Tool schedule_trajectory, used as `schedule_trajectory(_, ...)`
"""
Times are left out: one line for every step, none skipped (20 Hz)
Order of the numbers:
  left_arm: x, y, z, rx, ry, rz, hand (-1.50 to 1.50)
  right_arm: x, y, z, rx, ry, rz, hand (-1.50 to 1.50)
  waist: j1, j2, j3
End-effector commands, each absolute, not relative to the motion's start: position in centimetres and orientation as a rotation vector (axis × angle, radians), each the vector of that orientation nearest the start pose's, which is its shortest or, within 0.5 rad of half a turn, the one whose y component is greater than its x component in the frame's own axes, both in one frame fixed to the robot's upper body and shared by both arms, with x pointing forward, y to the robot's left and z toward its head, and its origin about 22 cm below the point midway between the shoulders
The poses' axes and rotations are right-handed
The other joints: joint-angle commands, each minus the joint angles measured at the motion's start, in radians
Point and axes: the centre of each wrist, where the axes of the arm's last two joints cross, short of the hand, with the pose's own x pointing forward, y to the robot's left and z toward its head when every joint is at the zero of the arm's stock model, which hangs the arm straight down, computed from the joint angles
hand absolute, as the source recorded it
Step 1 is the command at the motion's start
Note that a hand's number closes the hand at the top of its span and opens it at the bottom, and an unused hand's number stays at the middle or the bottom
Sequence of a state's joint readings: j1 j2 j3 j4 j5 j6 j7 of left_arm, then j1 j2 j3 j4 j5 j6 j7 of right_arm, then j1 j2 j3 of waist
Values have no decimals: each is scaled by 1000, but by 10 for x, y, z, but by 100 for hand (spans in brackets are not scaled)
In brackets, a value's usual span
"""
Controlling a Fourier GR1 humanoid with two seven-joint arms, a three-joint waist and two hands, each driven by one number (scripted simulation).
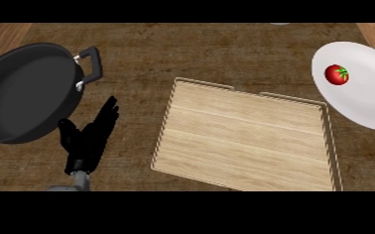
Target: Pick the tomato from the tray and place it in the plate
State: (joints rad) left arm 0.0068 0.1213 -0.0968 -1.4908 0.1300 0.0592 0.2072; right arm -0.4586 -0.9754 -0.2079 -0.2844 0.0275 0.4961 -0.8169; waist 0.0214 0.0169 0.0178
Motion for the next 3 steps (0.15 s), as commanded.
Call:
schedule_trajectory(231,233,-34,-31,-1209,-7,0,207,-591,71,-228,-1689,374,-150,-7,5,-4)
schedule_trajectory(231,238,-30,-5,-1216,-5,0,205,-593,74,-238,-1690,376,-150,-2,3,-3)
schedule_trajectory(227,239,-30,-15,-1214,-4,0,201,-595,73,-247,-1681,369,-150,3,1,-4)
